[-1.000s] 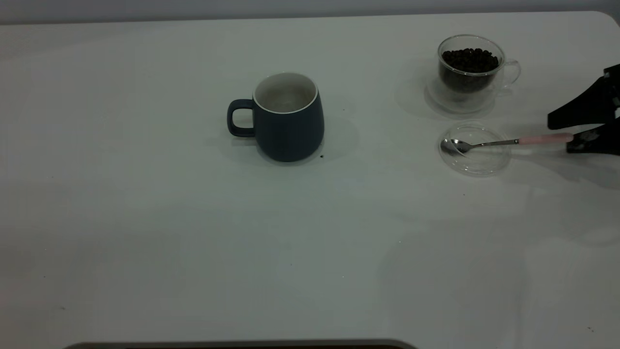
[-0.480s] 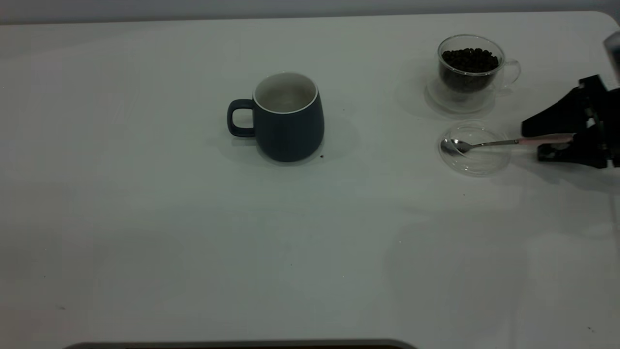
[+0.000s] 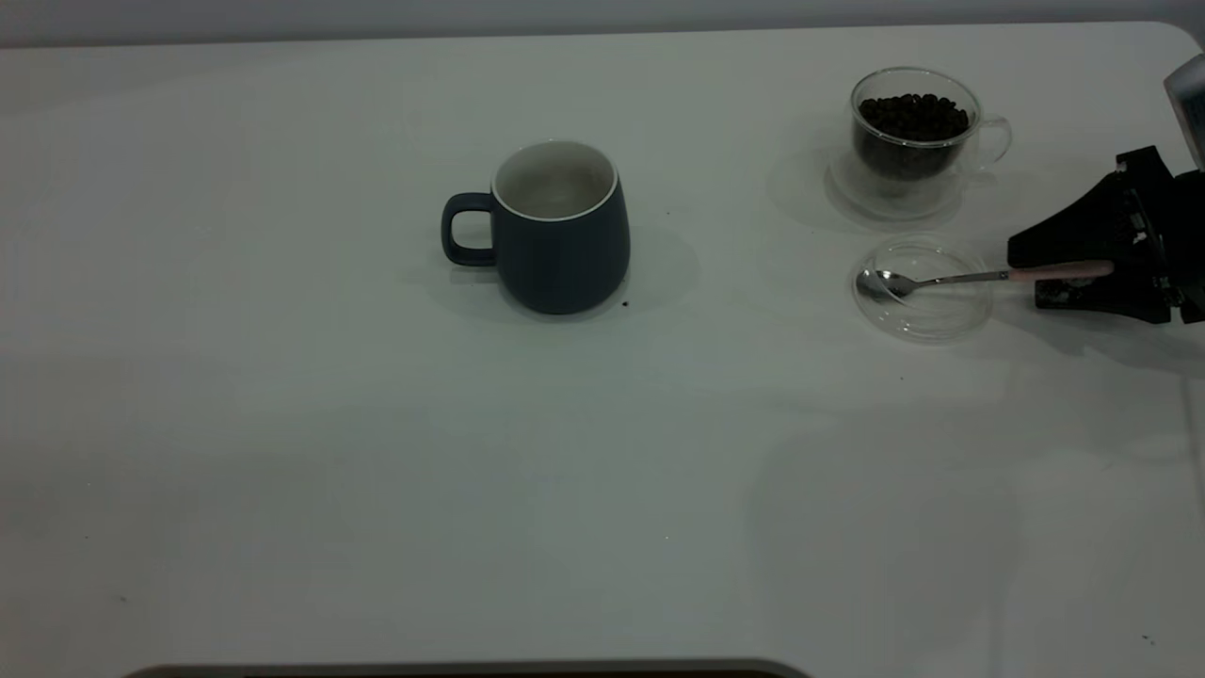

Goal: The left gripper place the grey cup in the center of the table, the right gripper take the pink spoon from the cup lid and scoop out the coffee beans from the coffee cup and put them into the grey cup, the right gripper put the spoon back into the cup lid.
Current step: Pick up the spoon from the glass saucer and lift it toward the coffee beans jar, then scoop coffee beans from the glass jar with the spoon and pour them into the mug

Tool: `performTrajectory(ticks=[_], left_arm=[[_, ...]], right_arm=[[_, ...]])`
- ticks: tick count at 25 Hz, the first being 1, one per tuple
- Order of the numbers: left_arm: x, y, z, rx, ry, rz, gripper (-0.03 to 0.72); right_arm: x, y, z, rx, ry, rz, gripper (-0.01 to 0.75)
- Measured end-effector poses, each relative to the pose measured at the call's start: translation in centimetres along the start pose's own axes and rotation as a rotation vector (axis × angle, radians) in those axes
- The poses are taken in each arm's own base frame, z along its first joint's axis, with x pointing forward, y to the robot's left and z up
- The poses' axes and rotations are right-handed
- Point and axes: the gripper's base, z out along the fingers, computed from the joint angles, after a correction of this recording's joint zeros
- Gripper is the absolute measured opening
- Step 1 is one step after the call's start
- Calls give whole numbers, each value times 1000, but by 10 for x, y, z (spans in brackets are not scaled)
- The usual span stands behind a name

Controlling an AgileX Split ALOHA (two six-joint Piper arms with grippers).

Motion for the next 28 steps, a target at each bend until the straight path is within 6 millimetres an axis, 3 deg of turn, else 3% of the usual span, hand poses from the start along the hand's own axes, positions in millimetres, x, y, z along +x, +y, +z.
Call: performTrajectory(ticks=[8,16,22,28], left_arm=[[0,0,0,0,0,0,567],[0,0,0,0,0,0,567],[0,0,0,0,0,0,567],[0,0,0,0,0,0,567]], right_arm=[[2,6,-1,-71,25,-16,93],[-8,22,-17,-43,50,-131,93],[-28,56,-48,-19,19,-266,93],[-44,96,-75,-115,-25,-348,93]])
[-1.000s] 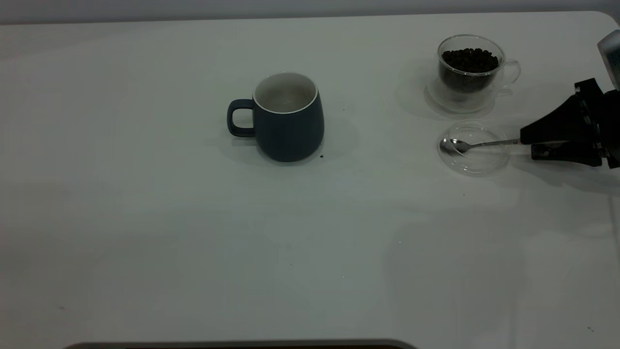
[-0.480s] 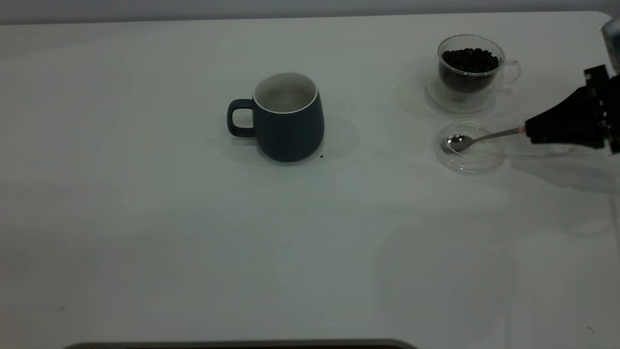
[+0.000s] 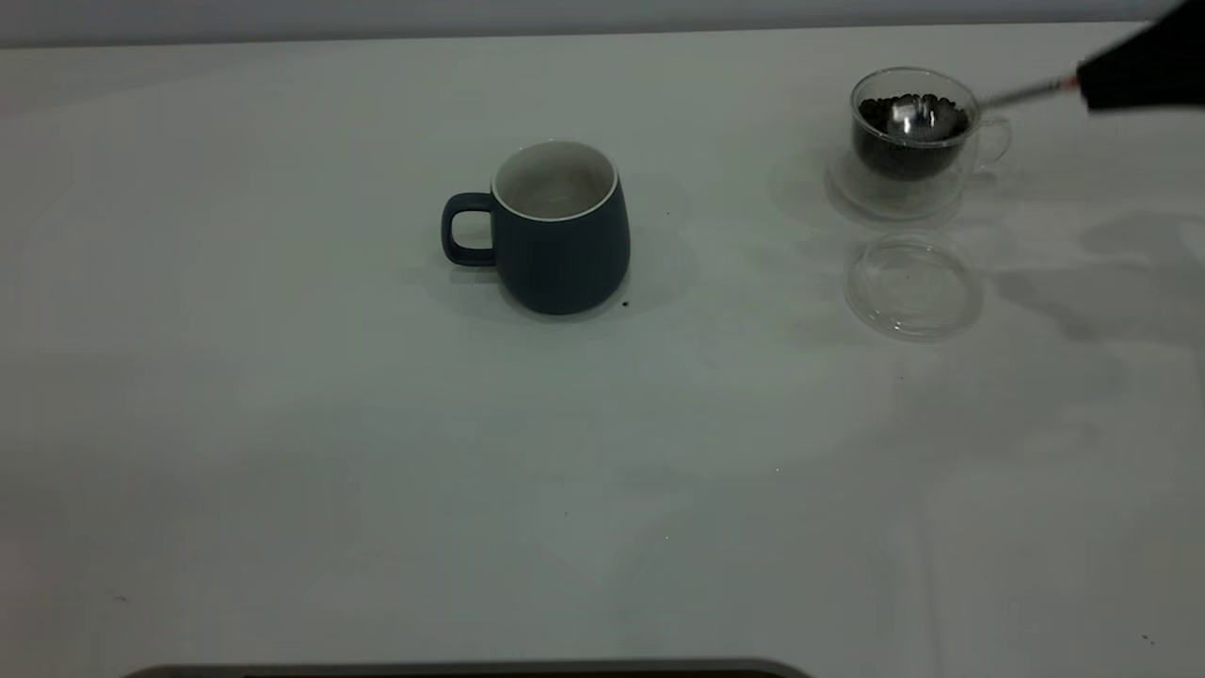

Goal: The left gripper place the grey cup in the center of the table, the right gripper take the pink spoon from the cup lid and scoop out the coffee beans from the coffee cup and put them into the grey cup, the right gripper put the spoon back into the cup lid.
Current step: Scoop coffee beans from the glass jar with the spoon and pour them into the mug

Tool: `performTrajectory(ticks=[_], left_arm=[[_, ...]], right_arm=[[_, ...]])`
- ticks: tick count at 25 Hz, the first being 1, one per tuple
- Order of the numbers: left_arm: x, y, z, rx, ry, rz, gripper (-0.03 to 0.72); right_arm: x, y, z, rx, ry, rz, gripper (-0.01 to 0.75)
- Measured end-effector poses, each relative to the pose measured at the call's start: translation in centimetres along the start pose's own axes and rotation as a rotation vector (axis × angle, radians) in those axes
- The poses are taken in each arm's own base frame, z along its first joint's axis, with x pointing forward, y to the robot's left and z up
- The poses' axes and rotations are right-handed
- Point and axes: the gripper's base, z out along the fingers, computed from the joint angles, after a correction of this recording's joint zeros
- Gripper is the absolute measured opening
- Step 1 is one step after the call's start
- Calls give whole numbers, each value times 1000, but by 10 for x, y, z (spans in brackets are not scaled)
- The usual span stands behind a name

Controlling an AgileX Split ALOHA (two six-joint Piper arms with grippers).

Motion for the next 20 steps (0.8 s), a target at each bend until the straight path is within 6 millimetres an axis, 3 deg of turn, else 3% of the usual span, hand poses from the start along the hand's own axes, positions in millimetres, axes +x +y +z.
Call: performTrajectory(ticks=[4,7,11,20], left_arm=[[0,0,0,0,0,0,567],[0,0,0,0,0,0,567],[0,0,0,0,0,0,567],[0,0,0,0,0,0,567]], right_arm=[[-27,-2,3,43,-67,26,93],[-41,-16,9,97,-92,88,93],[-40,-36,19,140,-87,160,93],[-27,-54,31,153,-71,237,93]])
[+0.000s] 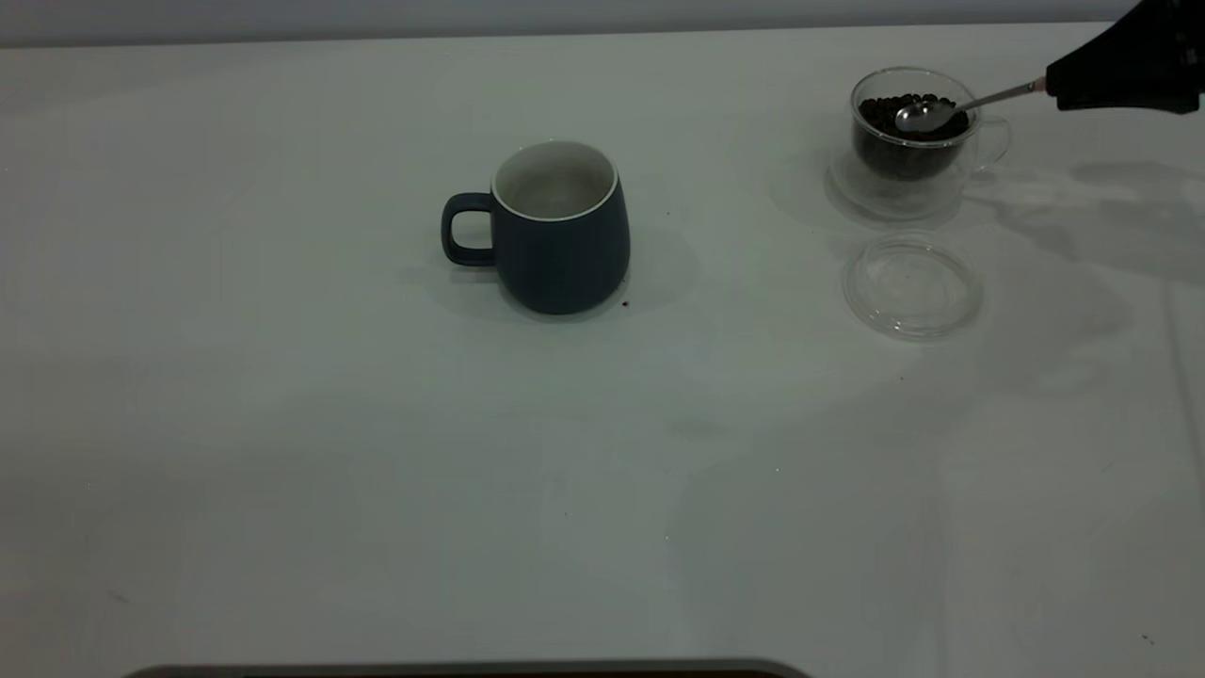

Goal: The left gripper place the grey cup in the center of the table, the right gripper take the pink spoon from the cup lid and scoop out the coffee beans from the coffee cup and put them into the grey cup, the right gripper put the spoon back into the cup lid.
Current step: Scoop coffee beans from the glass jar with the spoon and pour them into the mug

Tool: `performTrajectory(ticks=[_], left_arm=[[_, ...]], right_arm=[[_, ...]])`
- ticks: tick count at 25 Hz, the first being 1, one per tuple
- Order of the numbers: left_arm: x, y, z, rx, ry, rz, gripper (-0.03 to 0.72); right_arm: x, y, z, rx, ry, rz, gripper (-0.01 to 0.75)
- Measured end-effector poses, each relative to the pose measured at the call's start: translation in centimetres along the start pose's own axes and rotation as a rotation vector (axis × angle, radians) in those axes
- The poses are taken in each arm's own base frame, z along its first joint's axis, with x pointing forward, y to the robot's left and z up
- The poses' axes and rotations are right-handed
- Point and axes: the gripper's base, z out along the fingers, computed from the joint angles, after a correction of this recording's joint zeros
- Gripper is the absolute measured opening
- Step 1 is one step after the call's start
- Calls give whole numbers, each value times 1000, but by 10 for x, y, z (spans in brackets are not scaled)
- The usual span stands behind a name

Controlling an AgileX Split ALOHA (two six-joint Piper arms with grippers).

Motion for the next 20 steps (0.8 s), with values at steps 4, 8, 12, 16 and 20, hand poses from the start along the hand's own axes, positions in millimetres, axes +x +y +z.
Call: performTrajectory(ticks=[4,8,12,16,20], left_arm=[[0,0,0,0,0,0,567],[0,0,0,0,0,0,567],[0,0,0,0,0,0,567],[0,0,0,0,0,0,567],[0,0,0,0,0,0,567]], right_arm=[[2,-4,4,-5,3,41,93],[6,-7,7,-21,20,94,93],[9,-5,9,-50,39,130,93],[10,-5,10,-58,46,154,93],[10,-5,10,-62,39,179,93]])
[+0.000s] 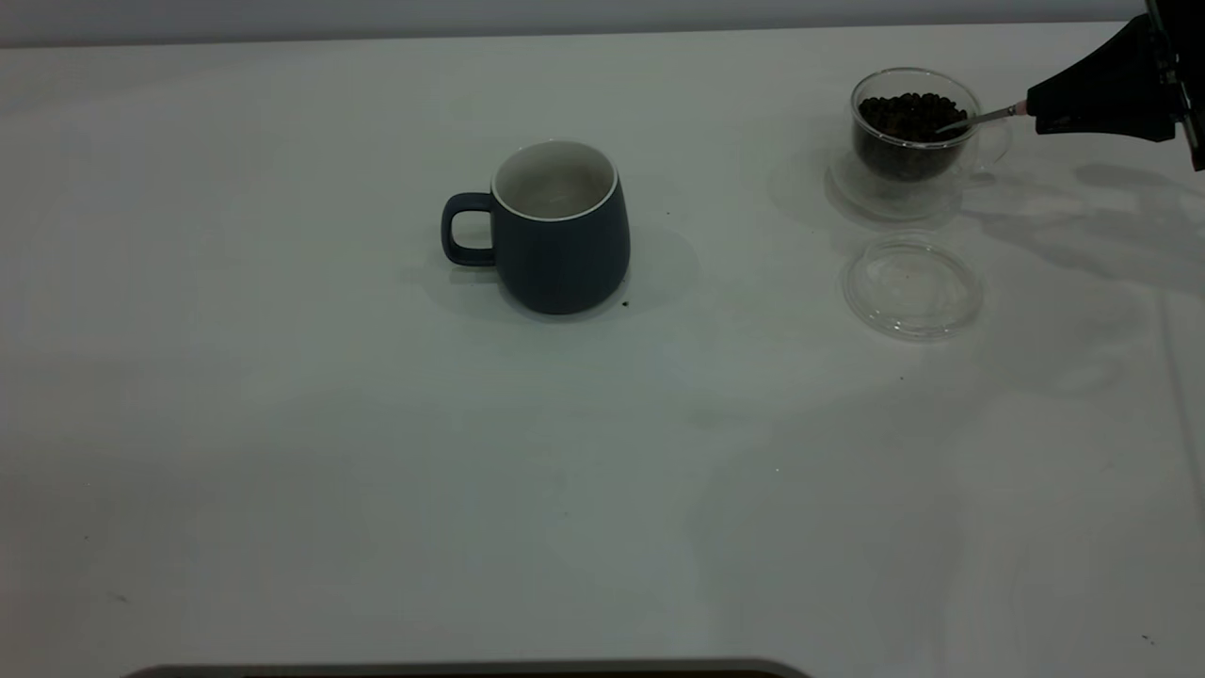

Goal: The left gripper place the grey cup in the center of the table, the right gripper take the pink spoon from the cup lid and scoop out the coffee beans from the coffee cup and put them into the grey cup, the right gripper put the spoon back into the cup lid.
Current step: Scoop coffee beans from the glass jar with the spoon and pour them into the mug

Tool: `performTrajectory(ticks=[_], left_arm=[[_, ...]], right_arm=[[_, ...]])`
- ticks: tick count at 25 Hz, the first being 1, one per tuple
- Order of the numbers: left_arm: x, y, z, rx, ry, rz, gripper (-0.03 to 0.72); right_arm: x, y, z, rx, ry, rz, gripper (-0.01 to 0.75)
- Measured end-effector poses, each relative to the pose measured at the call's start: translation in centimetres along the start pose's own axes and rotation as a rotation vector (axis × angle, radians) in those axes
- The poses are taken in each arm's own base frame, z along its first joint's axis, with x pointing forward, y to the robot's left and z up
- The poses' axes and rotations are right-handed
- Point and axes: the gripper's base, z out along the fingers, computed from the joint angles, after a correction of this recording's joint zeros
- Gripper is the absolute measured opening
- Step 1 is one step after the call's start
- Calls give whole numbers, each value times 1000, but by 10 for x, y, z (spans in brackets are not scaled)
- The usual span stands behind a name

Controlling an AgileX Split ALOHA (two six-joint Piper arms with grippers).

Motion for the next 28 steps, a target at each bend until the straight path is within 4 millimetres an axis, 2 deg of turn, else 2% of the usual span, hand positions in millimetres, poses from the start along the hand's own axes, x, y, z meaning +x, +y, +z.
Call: performTrajectory(ticks=[12,19,28], left_arm=[[0,0,0,0,0,0,567],[0,0,0,0,0,0,567],[0,0,0,0,0,0,567]], right_arm=[[-3,-8,-11,-3,-31,30,93],[-3,2,-15,-56,-8,42,93],[-3,2,-18,-67,-6,97,93]])
